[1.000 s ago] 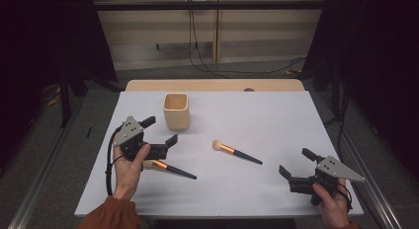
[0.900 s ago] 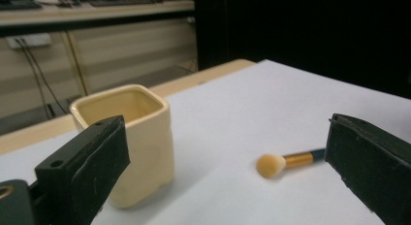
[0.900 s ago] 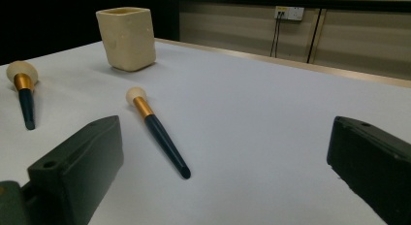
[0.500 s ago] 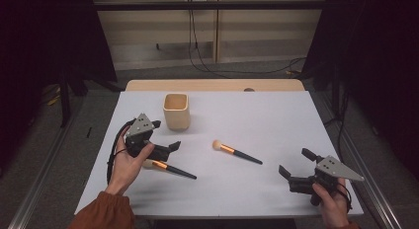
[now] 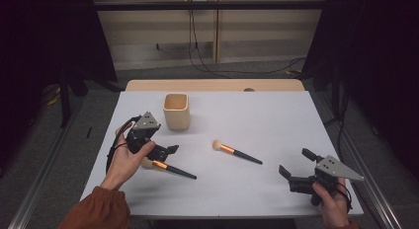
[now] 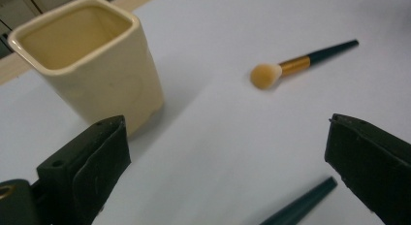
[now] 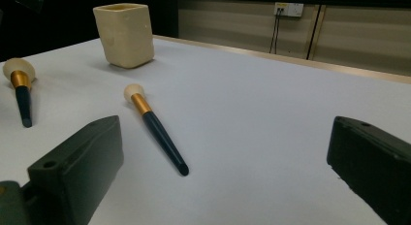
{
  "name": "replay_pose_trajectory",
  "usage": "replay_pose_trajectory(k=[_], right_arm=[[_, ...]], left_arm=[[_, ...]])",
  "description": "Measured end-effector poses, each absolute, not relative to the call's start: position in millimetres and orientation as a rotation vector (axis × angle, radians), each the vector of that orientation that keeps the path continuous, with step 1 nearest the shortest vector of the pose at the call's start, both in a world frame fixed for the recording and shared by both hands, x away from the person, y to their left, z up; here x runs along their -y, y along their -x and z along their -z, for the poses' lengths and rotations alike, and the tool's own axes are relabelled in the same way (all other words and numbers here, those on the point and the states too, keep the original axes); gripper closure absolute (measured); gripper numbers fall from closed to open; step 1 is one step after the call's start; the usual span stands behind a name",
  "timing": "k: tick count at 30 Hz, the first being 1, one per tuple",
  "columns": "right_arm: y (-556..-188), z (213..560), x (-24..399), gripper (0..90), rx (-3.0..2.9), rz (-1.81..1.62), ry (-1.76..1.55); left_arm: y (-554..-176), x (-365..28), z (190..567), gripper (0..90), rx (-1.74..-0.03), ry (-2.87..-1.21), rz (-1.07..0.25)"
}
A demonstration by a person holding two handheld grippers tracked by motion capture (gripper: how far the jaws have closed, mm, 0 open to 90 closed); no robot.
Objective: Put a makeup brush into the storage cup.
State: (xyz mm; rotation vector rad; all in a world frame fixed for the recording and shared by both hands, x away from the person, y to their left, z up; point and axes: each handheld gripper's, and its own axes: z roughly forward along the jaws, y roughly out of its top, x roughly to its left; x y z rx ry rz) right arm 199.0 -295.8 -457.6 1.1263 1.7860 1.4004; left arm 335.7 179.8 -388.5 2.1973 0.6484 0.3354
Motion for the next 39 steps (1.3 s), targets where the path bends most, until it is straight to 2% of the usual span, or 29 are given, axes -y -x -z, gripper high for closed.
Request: replay_pose_trajectory(k=[14,28,39], right_arm=[[-199,458,296,0.0,-1.786,-1.398,-1.126],[-199,458,296,0.0,-1.789,-1.397,-1.124],[-200,459,296,0.0,-1.794,-1.393,-1.127]], left_arm=[[-345,-173,389,5.1,-0.569,-2.44,-0.149],[-355,-177,390,4.6,-0.473,-2.656,-0.069],[-363,-173,408,7.4,-0.361,-2.787,0.06]])
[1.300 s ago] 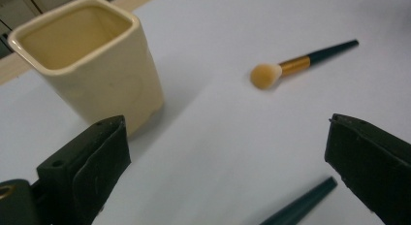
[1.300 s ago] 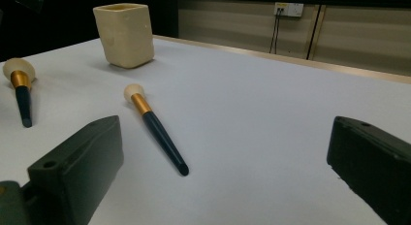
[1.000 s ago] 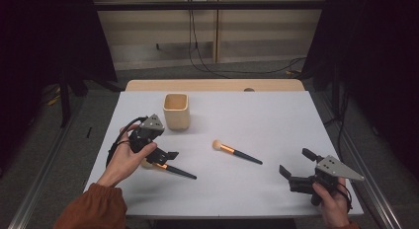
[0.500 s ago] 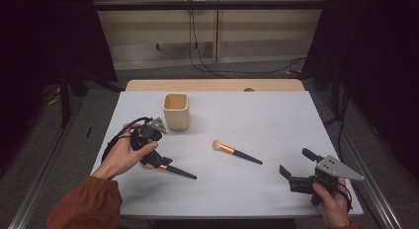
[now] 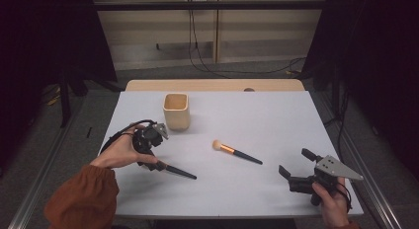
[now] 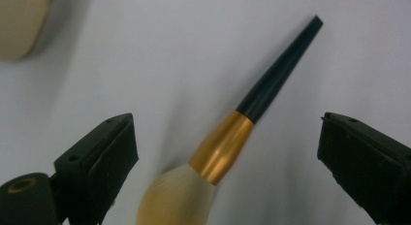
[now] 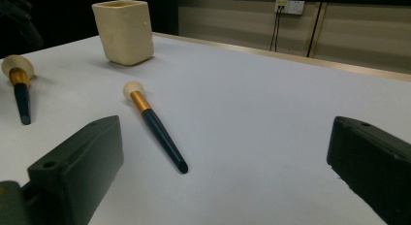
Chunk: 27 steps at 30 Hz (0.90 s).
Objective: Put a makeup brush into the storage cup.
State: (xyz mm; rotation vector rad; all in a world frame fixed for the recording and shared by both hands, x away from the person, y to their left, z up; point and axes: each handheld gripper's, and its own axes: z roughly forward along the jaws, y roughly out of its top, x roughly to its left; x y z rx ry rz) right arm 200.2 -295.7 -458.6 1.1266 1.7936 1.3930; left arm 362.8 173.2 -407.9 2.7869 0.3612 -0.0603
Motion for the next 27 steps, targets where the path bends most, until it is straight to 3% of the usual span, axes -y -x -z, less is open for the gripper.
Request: replay_pose_trajectory(k=[7,23,27], right_arm=[[-200,459,295,0.0,-1.801,-1.396,-1.122],[-201,460,295,0.0,-1.812,-1.389,-1.118],[-201,460,295,0.0,-1.812,-1.389,-1.12]], left_arm=[[-364,-171,417,7.6,-0.355,-2.871,0.14],[-367,-168,435,30.1,-0.204,-2.937,0.155],[-366,-167,439,27.1,-0.155,-2.962,0.145]])
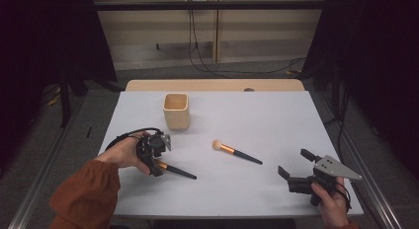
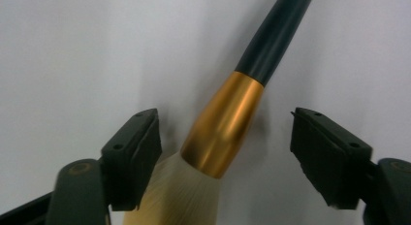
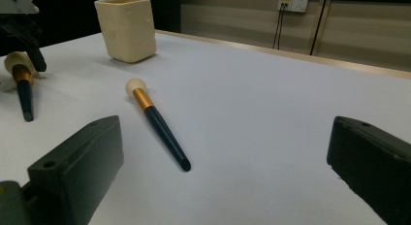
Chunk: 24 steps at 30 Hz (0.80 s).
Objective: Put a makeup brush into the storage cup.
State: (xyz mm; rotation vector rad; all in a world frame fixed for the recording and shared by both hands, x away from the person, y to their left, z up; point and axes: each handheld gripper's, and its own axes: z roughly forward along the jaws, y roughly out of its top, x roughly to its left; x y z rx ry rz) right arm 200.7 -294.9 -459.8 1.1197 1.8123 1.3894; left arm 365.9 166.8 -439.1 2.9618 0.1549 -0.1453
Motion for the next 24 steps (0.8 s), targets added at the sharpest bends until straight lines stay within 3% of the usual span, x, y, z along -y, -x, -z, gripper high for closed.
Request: replay_pose_trajectory(k=[8,12,24], right_arm=[[-200.6,459.8,294.7,0.0,-1.814,-1.389,-1.118],[-200.8,460.0,294.5,0.0,-1.812,-1.39,-1.123],[-200.7,460.2,294.6,0.0,-1.813,-1.391,-1.123]], left_arm=[[-366.4,-164.6,445.1,39.2,-0.116,-2.987,0.147],[-368.3,-166.4,444.7,49.7,-0.092,-2.988,0.113],[-365.3,-163.2,443.1,62.8,-0.073,-3.041,0.086]])
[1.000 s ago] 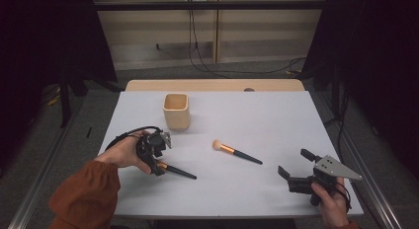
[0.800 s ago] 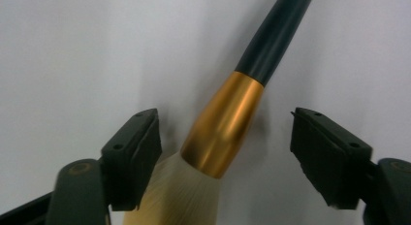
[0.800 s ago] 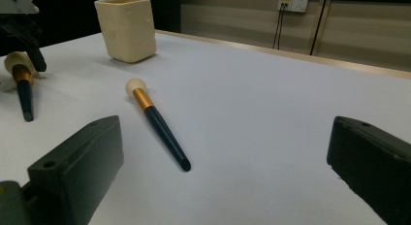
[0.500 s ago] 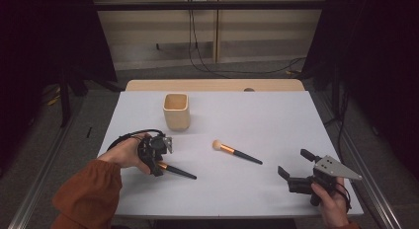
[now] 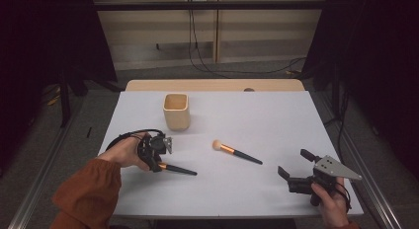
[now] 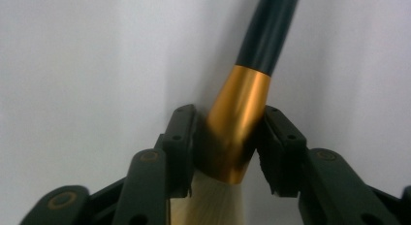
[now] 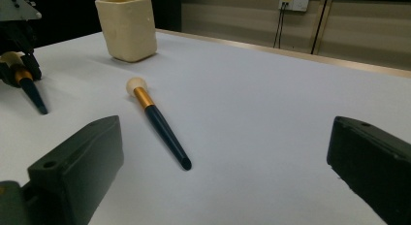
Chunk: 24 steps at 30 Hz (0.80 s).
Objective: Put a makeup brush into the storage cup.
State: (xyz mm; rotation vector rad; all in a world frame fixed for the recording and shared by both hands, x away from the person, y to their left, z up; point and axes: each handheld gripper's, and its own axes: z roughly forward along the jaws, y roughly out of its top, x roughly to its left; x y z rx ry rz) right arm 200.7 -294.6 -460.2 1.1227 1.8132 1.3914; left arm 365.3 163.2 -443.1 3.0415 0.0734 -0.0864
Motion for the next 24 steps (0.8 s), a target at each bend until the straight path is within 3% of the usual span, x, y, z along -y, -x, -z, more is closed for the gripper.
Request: replay_pose_trajectory(k=[11,19,24], right_arm=[[-201.0,460.8,294.1,0.0,-1.819,-1.388,-1.127],[-201.3,461.1,294.1,0.0,-1.818,-1.386,-1.128],[-201.4,461.0,293.3,0.0,-1.823,-1.387,-1.124]], left_arm=[[-369.9,-163.5,444.1,63.1,-0.245,-3.018,0.147],[-368.1,-160.7,442.8,66.0,-0.236,-3.043,0.103],[-371.6,-162.8,441.4,66.3,-0.268,-3.034,0.144]])
